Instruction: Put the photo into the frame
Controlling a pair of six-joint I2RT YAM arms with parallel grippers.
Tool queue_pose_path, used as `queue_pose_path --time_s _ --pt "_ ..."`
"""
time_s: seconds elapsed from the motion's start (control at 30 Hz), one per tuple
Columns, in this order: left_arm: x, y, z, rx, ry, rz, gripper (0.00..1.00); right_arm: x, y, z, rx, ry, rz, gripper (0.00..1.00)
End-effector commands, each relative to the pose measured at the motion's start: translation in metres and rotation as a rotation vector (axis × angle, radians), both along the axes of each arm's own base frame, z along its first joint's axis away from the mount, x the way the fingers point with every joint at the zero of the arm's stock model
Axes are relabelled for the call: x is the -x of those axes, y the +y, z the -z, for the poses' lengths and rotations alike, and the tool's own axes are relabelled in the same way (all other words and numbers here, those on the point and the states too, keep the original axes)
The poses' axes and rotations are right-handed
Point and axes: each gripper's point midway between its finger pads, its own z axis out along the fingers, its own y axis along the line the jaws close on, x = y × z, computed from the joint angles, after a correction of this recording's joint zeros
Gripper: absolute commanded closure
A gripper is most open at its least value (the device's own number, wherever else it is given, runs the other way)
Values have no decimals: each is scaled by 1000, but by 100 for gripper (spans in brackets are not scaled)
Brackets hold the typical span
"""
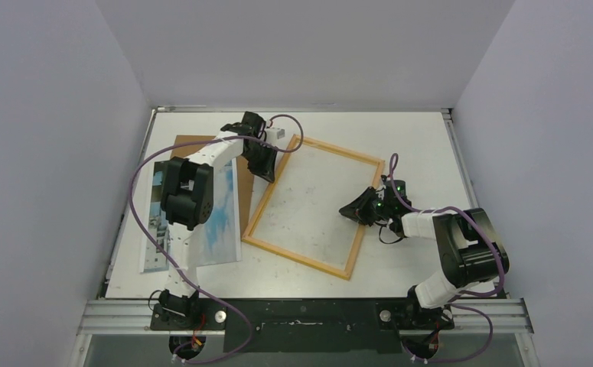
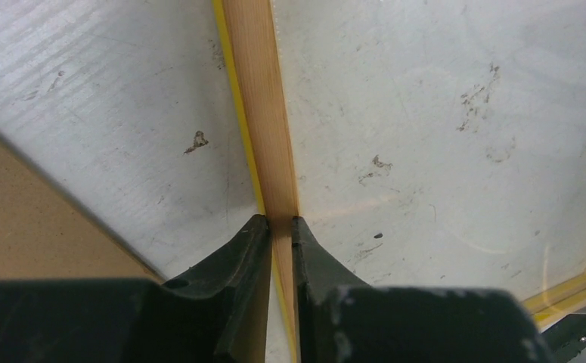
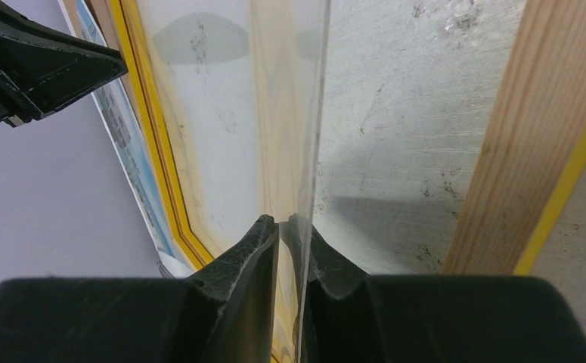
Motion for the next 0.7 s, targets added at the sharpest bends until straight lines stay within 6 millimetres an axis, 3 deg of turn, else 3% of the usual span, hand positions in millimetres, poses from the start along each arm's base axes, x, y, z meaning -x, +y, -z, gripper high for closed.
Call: queue_pose_path --time_s 0.0,0.67 --pt "4 3 16 -18 17 20 91 -13 0 -11 -9 -54 7 88" --pt "21 -2 25 26 81 29 98 -26 5 -26 -41 -126 101 88"
